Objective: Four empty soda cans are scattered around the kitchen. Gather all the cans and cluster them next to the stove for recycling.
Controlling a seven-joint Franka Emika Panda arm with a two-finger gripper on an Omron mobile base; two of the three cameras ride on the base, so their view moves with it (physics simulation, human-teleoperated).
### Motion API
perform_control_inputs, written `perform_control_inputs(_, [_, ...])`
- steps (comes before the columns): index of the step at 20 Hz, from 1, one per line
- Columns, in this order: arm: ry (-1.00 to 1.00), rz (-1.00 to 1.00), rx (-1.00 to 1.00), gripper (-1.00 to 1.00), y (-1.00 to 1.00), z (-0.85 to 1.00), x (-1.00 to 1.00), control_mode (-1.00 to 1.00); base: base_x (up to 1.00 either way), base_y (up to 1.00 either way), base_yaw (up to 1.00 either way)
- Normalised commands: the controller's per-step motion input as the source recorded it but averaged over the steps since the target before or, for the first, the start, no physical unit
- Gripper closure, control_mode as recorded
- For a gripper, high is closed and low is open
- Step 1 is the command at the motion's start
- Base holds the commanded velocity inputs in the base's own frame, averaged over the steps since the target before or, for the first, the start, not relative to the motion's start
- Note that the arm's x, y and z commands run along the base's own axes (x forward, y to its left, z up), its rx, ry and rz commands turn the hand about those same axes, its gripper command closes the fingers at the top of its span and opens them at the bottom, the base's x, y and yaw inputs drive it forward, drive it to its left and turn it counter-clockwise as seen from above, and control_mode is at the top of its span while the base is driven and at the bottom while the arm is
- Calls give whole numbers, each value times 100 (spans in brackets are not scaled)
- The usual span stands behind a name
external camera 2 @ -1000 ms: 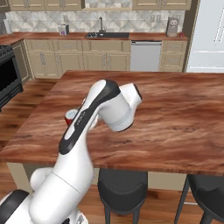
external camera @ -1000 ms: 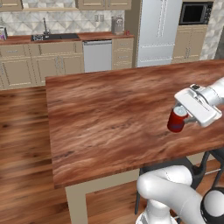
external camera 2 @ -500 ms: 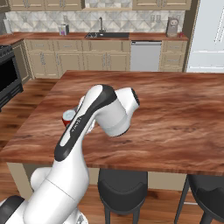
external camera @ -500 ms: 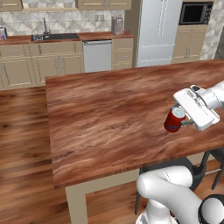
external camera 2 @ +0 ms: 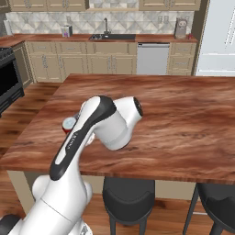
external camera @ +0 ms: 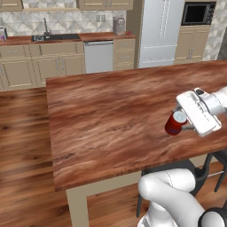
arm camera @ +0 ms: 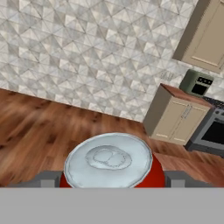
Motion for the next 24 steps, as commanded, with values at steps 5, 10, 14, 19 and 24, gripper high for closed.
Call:
perform_control_inputs(5, [-3,0,0,100,2,-6,0,-100,0,0,0])
perform_control_inputs(10, [0,-2,0,100,9,-4,2,-100,0,0,0])
perform_control_inputs(14, [0,0,0,100,1,0,2,100,2,1,0])
perform_control_inputs(19, [0,0,0,100,0,0,0,100,-36,-9,0])
perform_control_inputs(24, [0,0,0,100,0,0,0,100,-84,-15,0])
